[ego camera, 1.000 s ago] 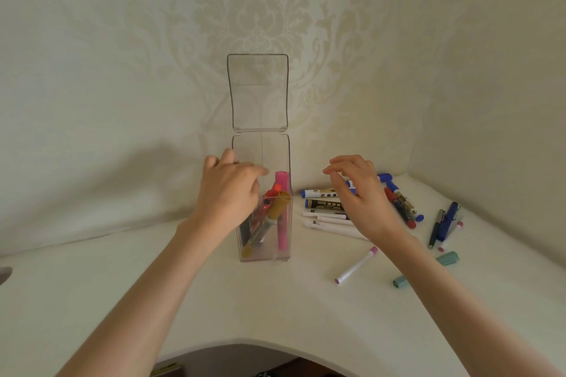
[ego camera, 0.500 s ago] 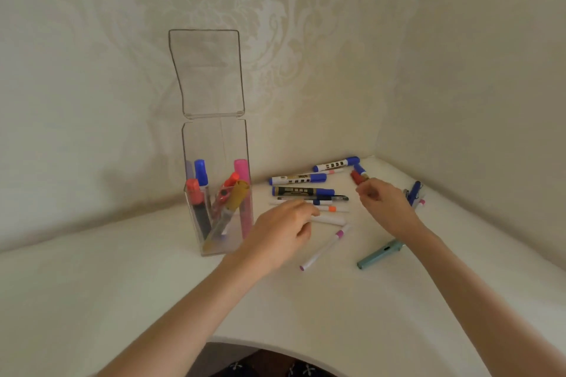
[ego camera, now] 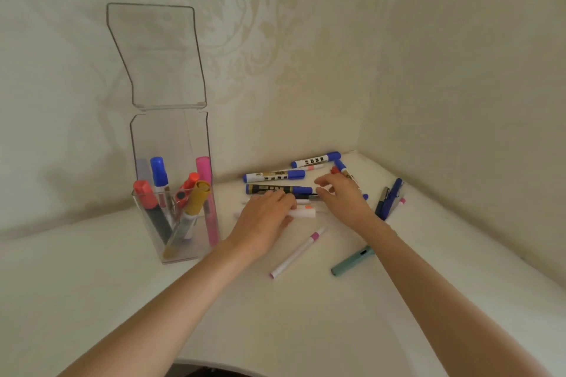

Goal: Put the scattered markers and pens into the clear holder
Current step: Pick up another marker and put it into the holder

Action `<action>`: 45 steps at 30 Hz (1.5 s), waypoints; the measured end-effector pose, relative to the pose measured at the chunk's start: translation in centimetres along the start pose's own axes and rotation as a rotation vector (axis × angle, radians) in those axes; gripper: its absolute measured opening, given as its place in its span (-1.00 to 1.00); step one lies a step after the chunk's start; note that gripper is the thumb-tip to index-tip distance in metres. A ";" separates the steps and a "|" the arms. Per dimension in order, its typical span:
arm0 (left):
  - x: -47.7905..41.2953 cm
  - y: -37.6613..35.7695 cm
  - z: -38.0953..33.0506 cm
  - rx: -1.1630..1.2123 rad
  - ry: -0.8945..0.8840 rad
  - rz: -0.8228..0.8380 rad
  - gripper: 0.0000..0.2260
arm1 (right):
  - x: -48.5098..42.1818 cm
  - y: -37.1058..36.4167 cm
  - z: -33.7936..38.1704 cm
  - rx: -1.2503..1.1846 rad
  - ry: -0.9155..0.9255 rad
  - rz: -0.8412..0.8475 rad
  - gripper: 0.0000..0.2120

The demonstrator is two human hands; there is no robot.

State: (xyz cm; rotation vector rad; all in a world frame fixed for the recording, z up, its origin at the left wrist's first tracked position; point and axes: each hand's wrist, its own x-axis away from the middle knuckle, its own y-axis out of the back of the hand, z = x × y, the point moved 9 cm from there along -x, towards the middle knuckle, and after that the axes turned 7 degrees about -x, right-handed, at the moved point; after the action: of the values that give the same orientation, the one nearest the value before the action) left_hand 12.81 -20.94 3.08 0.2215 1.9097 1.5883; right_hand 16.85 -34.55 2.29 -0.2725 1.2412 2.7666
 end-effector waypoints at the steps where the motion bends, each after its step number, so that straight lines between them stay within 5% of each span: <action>1: 0.1 0.5 0.3 0.035 0.037 -0.029 -0.86 | -0.6 -0.7 0.2 0.021 -0.003 0.001 -0.71; 11: 0.7 4.0 2.0 0.176 0.155 -0.139 -0.77 | -3.4 -5.1 0.2 0.206 -0.036 0.114 -0.78; 21: 0.8 7.6 1.7 0.283 0.187 -0.188 -0.84 | 0.8 0.4 5.2 -0.701 -0.087 0.002 -0.83; 33: 6.6 22.1 6.7 0.666 0.221 -0.562 -0.92 | 5.9 9.3 18.5 -0.776 0.358 -0.321 -0.68; 39: 7.5 24.1 11.2 0.557 0.324 -0.594 -0.89 | 6.0 8.0 24.1 -0.690 0.489 -0.358 -0.66; 45: 8.2 21.6 11.2 0.130 0.266 -0.541 -0.39 | 4.9 5.0 24.2 -0.655 0.473 -0.281 -0.68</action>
State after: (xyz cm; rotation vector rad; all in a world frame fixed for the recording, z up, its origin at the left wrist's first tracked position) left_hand 6.99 -2.02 19.44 -0.4415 2.0445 1.1714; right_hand 8.29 -19.67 20.78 -1.0999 0.2480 2.8332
